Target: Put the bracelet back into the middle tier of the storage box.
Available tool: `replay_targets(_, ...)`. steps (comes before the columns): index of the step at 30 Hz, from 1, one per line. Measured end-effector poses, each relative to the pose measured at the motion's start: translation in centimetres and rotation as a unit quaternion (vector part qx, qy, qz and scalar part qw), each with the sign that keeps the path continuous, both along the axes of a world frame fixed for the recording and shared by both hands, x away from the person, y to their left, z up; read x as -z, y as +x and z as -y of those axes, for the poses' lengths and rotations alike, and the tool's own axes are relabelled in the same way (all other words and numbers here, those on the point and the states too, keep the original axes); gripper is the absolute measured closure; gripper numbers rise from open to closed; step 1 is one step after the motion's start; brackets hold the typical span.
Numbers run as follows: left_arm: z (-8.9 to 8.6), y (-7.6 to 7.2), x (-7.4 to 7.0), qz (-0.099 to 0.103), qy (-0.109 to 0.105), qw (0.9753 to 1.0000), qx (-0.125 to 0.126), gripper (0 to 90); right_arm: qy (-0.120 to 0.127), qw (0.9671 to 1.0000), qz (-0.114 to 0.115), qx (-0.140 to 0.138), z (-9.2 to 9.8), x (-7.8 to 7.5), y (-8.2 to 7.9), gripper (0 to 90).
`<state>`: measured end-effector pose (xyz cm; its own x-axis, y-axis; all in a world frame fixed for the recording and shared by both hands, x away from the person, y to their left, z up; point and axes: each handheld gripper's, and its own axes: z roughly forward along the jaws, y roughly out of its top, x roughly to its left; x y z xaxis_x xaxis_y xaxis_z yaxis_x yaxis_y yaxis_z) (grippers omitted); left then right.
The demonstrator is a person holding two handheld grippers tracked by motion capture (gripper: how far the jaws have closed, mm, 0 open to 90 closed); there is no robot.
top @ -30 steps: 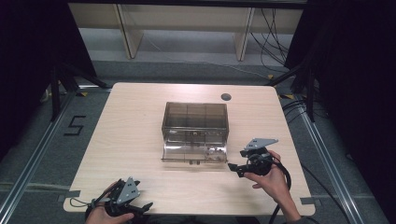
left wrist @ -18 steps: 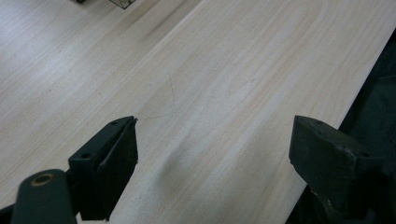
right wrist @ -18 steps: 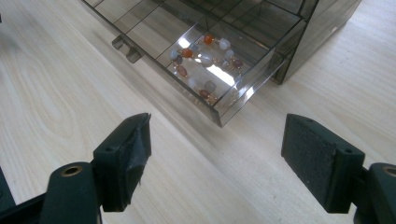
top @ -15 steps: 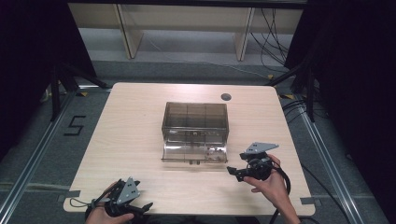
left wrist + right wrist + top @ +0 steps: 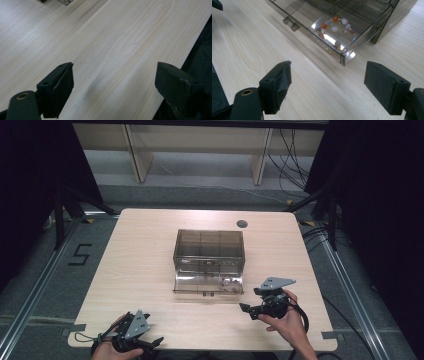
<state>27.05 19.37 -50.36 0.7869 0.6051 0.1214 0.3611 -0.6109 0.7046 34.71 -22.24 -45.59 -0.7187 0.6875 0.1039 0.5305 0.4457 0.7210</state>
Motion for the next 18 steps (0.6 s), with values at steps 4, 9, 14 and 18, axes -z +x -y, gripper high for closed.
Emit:
replay_targets(4,0.01,-0.01,0.01,0.0,0.0,1.0,-0.001,15.4,-0.004,1.0,0.002,-0.006,-0.14,0.17,-0.25,22.7)
replay_targets(9,0.01,-0.02,-0.01,0.001,0.0,1.0,-0.002,15.4,-0.005,1.0,0.004,-0.006,-0.26,0.32,-0.51,21.5)
replay_targets(14,0.03,-0.05,0.01,0.001,0.0,1.0,-0.002,15.4,-0.002,0.9999,0.005,-0.012,-0.3,0.37,-0.59,21.1)
replay_targets(18,0.05,-0.04,0.07,0.002,-0.003,1.0,-0.001,15.4,0.0,1.0,0.005,-0.003,-0.25,0.36,-0.9,20.9)
